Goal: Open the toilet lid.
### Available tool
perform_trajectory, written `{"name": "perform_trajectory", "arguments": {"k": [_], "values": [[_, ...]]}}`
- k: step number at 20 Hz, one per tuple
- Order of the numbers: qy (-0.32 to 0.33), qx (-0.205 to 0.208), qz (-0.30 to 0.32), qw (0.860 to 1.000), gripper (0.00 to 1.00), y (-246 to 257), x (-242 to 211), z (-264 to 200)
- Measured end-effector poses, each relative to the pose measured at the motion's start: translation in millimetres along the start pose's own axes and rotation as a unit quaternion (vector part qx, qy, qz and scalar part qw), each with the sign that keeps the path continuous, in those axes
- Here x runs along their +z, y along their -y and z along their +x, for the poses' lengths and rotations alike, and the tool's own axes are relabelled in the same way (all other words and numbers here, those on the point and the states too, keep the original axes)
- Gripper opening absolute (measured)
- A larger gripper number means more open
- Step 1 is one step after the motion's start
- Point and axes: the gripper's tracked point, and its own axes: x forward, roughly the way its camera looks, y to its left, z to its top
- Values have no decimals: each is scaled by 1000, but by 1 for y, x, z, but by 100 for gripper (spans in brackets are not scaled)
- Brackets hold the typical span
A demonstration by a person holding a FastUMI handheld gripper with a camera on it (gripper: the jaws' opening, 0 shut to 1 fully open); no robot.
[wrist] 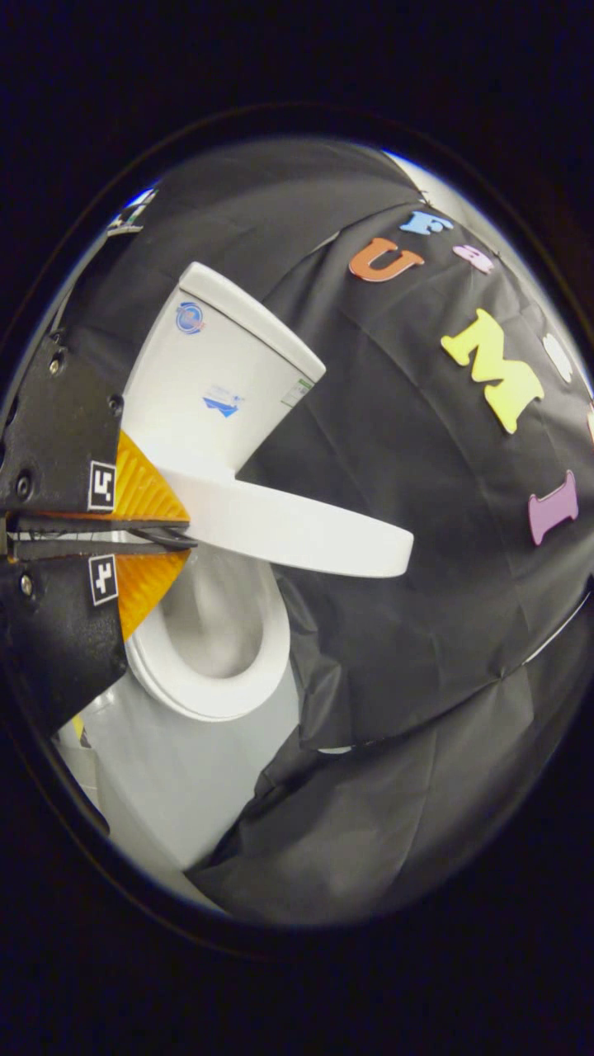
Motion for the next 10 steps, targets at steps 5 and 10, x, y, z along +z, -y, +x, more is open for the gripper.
{"name": "perform_trajectory", "arguments": {"k": [5,10], "values": [[8,2,-27,1000,8,-23,5,-5],[17,1,-62,998,9,-50,6,-6]]}}
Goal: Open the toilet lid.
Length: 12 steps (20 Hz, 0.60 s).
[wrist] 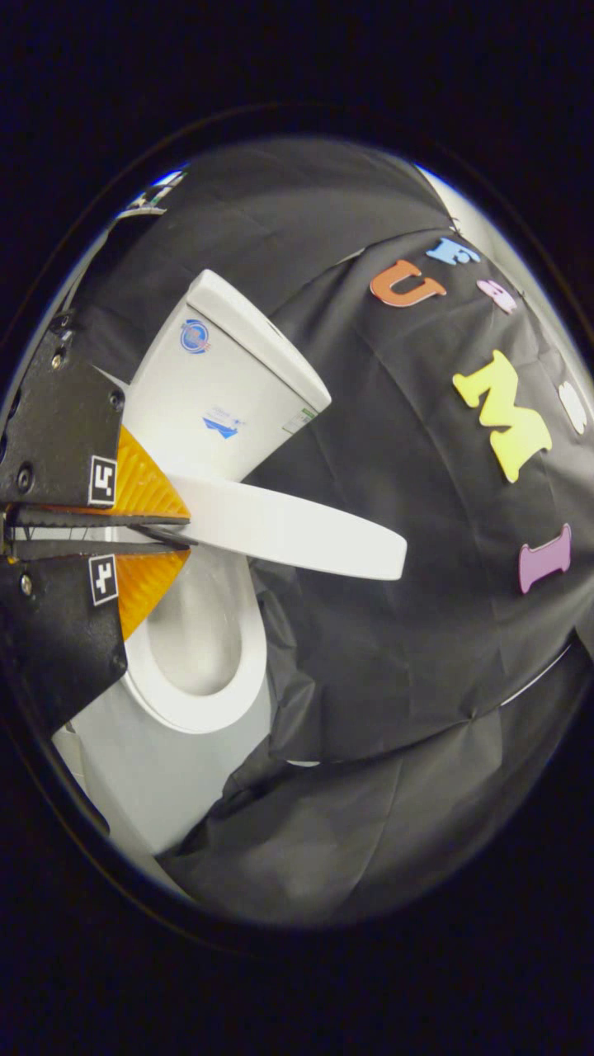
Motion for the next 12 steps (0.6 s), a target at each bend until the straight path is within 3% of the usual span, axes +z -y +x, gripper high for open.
{"name": "perform_trajectory", "arguments": {"k": [12], "values": [[19,5,-80,997,9,-72,9,0]]}}
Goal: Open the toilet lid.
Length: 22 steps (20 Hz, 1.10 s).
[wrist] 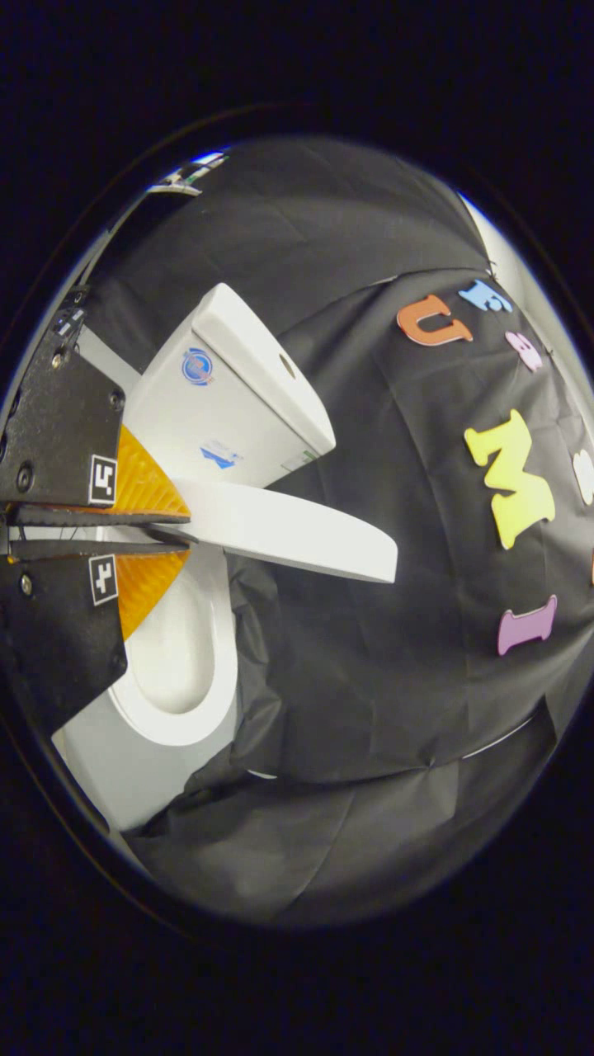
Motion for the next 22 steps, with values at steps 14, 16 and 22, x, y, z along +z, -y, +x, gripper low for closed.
{"name": "perform_trajectory", "arguments": {"k": [14,16,22], "values": [[6,14,-73,997,10,-80,1,18],[7,18,-86,996,10,-90,-2,20],[7,25,-124,992,10,-119,-6,29]]}}
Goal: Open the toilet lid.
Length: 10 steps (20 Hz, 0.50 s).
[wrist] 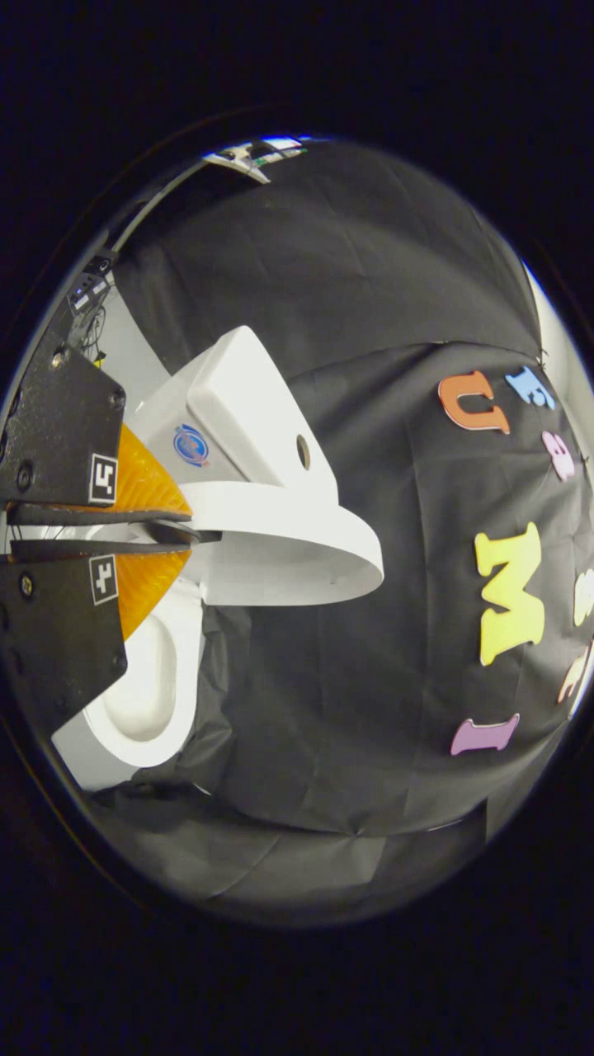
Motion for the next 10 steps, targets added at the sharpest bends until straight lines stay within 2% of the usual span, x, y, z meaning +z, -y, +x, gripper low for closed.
{"name": "perform_trajectory", "arguments": {"k": [10], "values": [[1,7,-61,998,10,-36,-4,15]]}}
